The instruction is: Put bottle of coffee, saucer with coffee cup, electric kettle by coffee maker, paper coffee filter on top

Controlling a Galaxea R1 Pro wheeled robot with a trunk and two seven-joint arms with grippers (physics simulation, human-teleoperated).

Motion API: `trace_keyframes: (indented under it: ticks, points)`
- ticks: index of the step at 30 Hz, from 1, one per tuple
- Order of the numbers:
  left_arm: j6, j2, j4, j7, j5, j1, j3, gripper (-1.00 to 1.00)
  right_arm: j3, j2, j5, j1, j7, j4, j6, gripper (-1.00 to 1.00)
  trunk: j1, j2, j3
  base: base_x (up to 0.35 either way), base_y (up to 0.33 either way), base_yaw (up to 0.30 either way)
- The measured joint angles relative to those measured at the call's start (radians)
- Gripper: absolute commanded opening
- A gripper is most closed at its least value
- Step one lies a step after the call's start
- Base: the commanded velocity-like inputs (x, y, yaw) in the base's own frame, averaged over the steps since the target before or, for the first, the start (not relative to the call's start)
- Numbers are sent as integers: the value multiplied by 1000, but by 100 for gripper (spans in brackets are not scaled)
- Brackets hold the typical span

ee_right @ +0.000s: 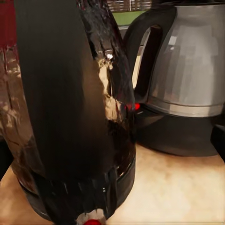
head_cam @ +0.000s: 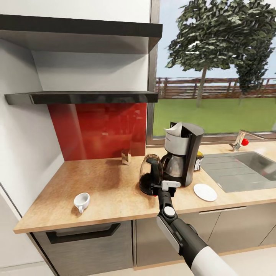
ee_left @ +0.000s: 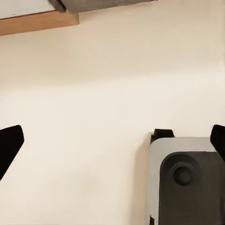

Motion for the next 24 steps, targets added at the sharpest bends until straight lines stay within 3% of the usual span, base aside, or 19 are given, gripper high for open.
trace_keyframes:
  ticks: [3,6,10,24]
  points:
    - [-3,2,-12,-79,-1,0,14,100,0,1,0,0,0,0,0,100,0,0,0,0,0,0]
    - [-29,3,-14,-109,-2,2,18,100,1,1,0,-1,0,0,0,100,0,0,0,-50,30,0]
    - [-65,2,-13,-112,-1,4,20,100,1,1,0,0,0,0,0,100,0,0,0,-225,152,0]
    - [-71,2,-14,-110,-1,3,22,100,1,1,0,0,0,0,0,100,0,0,0,-275,212,0]
